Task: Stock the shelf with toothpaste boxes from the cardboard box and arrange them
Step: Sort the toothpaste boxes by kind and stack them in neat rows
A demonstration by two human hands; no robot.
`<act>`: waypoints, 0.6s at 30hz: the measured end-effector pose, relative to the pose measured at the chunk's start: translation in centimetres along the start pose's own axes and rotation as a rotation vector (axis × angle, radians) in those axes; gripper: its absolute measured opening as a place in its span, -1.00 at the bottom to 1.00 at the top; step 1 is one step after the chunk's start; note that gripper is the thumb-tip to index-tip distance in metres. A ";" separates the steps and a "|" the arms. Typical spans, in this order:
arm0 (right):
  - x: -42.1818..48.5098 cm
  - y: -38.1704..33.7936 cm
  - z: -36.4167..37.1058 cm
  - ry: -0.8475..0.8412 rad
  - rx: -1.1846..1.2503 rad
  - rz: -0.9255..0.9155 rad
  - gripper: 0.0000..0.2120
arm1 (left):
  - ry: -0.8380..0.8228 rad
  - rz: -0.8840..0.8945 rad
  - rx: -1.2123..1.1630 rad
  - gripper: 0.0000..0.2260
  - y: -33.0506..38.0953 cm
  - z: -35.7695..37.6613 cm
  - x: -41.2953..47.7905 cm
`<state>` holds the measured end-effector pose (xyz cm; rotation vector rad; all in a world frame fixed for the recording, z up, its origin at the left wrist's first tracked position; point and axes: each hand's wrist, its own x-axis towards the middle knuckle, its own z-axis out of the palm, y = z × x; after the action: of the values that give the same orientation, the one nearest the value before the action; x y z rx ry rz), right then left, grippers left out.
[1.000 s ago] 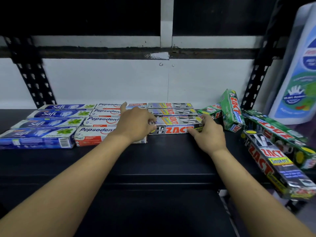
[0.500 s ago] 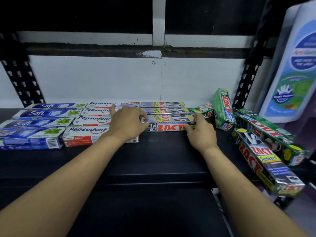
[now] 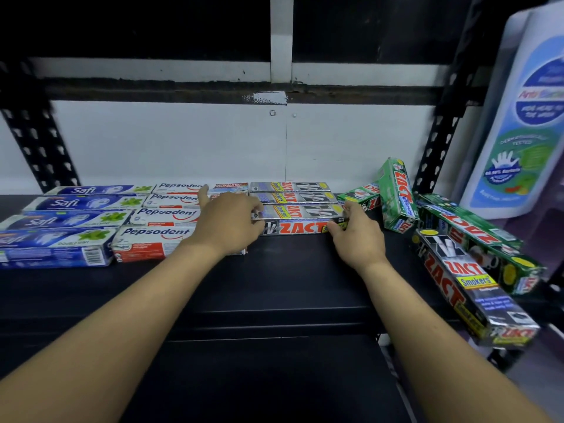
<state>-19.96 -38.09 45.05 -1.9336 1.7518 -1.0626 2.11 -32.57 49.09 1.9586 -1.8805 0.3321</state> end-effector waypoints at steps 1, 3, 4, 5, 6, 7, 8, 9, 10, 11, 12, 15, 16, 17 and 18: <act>0.0 0.0 0.0 0.002 0.009 -0.003 -0.45 | 0.034 0.036 0.011 -0.77 0.2 0.1 -0.4; -0.1 0.0 0.0 0.011 0.035 -0.003 -0.45 | 0.086 0.110 0.023 -0.73 1.1 -0.1 -1.5; 0.0 0.0 0.0 0.016 0.049 0.000 -0.44 | 0.096 0.153 0.024 -0.70 1.7 -0.1 -2.2; -0.1 0.1 0.0 0.022 0.065 0.005 -0.44 | 0.094 0.197 0.004 -0.68 2.3 0.0 -3.0; -0.1 0.1 0.1 0.029 0.084 0.007 -0.44 | 0.093 0.238 -0.037 -0.64 2.9 0.1 -3.9; -0.1 0.2 0.1 0.036 0.106 0.007 -0.43 | 0.093 0.268 -0.089 -0.61 3.5 0.1 -4.7; -0.1 0.2 0.1 0.043 0.125 0.005 -0.43 | 0.073 0.281 -0.139 -0.59 4.0 0.2 -5.5; -0.2 0.3 0.1 0.049 0.138 0.003 -0.42 | 0.034 0.283 -0.183 -0.58 4.4 0.3 -6.3; -0.3 0.3 0.1 0.057 0.150 -0.004 -0.41 | -0.020 0.280 -0.220 -0.57 4.5 0.6 -6.9; -0.3 0.3 0.1 0.065 0.167 -0.011 -0.40 | -0.084 0.273 -0.247 -0.56 4.6 0.9 -7.3; -0.3 0.3 0.2 0.073 0.188 -0.019 -0.39 | -0.147 0.261 -0.260 -0.56 4.6 1.1 -7.6; -0.5 0.4 0.1 0.109 0.215 -0.027 -0.40 | -0.230 0.226 -0.252 -0.56 4.5 1.6 -7.8; -0.7 0.3 0.1 0.125 0.213 -0.028 -0.41 | -0.235 0.217 -0.251 -0.56 4.4 1.6 -7.8; -0.9 0.2 -0.1 0.141 0.211 -0.028 -0.43 | -0.239 0.207 -0.255 -0.57 4.4 1.6 -7.8; -1.1 0.0 -0.2 0.156 0.205 -0.034 -0.44 | -0.239 0.201 -0.262 -0.57 4.4 1.5 -7.7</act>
<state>-20.10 -36.98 44.86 -1.8032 1.6197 -1.3800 -2.95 -26.37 44.88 1.7004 -2.1523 -0.0959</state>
